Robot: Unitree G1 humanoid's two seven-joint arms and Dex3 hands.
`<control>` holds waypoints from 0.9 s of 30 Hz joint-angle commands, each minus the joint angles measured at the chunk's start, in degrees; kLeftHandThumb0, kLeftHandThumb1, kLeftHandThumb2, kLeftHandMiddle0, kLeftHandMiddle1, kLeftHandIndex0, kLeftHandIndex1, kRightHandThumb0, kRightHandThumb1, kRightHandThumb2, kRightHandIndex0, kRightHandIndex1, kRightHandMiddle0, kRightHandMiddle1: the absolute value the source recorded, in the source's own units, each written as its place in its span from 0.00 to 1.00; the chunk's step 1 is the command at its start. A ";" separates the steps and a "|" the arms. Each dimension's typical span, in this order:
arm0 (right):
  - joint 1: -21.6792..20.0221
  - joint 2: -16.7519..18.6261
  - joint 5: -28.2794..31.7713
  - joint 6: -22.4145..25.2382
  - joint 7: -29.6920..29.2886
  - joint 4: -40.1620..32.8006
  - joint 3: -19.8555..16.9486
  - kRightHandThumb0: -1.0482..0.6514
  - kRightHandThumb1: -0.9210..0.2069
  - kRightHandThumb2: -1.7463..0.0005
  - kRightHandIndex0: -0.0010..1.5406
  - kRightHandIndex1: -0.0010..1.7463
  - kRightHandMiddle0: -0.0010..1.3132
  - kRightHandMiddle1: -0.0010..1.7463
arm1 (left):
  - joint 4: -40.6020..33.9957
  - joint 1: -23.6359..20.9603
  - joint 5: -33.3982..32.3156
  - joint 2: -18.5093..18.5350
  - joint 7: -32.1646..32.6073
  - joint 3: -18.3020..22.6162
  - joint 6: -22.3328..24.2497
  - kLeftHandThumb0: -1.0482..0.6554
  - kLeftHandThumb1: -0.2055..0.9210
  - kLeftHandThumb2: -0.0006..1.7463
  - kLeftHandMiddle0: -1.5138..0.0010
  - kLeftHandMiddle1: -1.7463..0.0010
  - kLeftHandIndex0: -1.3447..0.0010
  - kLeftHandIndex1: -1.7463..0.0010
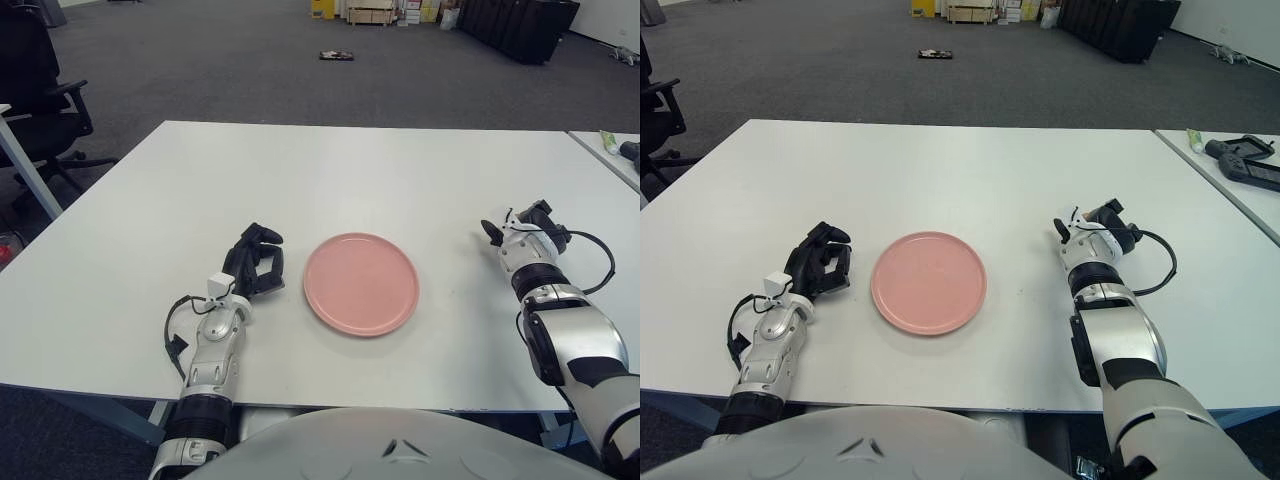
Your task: Put the apple into the plate.
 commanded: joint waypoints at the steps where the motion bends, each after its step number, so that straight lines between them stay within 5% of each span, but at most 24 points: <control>1: 7.13 2.69 2.40 3.88 2.66 2.71 -0.29 0.18 0.30 0.55 0.00 0.07 0.00 0.13 | 1.49 0.84 -0.18 0.54 -0.44 0.51 1.76 0.35 0.53 0.71 0.18 0.00 0.59 0.00; 27: 12.65 5.42 3.22 4.76 -3.19 -1.90 -2.80 0.24 0.35 0.50 0.00 0.19 0.00 0.23 | 1.18 0.99 -1.09 0.35 -1.18 1.10 0.85 0.35 0.54 0.70 0.20 0.00 0.60 0.00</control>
